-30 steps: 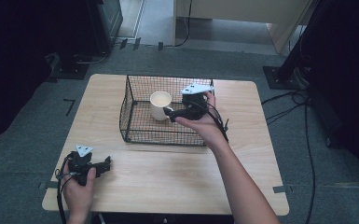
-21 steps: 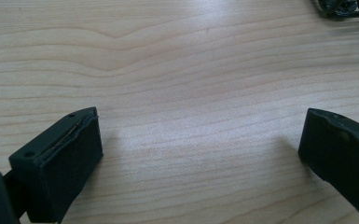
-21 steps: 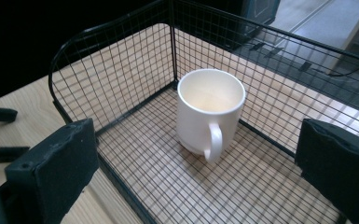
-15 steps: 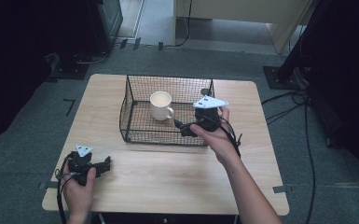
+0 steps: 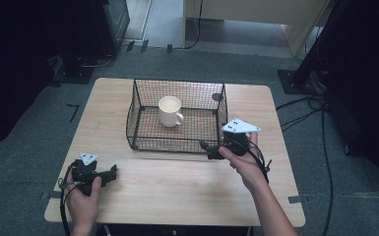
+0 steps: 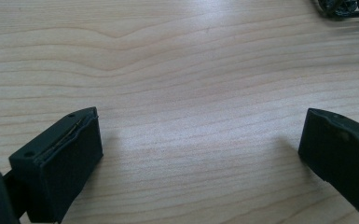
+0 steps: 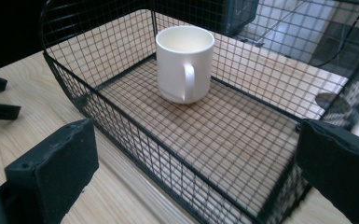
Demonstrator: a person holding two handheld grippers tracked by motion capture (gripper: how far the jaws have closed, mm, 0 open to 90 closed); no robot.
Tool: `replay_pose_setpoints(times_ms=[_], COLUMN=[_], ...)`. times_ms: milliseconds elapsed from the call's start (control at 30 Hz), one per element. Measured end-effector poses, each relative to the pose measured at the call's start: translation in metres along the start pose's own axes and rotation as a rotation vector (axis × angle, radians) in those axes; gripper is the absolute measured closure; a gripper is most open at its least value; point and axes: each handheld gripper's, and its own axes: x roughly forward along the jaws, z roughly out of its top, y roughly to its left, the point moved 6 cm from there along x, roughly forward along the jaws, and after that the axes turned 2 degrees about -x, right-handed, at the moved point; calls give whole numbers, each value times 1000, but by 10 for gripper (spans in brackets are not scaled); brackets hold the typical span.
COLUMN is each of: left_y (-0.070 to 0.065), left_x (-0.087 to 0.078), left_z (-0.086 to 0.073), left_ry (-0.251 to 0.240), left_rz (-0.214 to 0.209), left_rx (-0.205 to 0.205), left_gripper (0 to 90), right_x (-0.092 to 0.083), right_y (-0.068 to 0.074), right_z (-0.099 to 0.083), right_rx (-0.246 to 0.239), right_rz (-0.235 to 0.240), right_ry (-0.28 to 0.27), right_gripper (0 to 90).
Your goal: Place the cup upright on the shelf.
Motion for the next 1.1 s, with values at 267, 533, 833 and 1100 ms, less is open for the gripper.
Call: replay_pose_setpoints(times_ms=[267, 533, 833, 1100], left_y=[-1, -1, -1, -1], left_x=[0, 0, 0, 0], left_z=[0, 0, 0, 0], left_ry=[1, 1, 3, 3], left_rz=[-3, -4, -4, -4], left_rx=[6, 7, 8, 8], left_gripper=[0, 0, 0, 0], right_x=[-19, -37, -51, -59], right_y=[-14, -33, -55, -74], right_z=[-33, -58, -95, -127], right_rx=[42, 78, 127, 170], right_rz=[-32, -75, -131, -185], right_ry=[-1, 5, 40, 78], right_gripper=[0, 0, 0, 0])
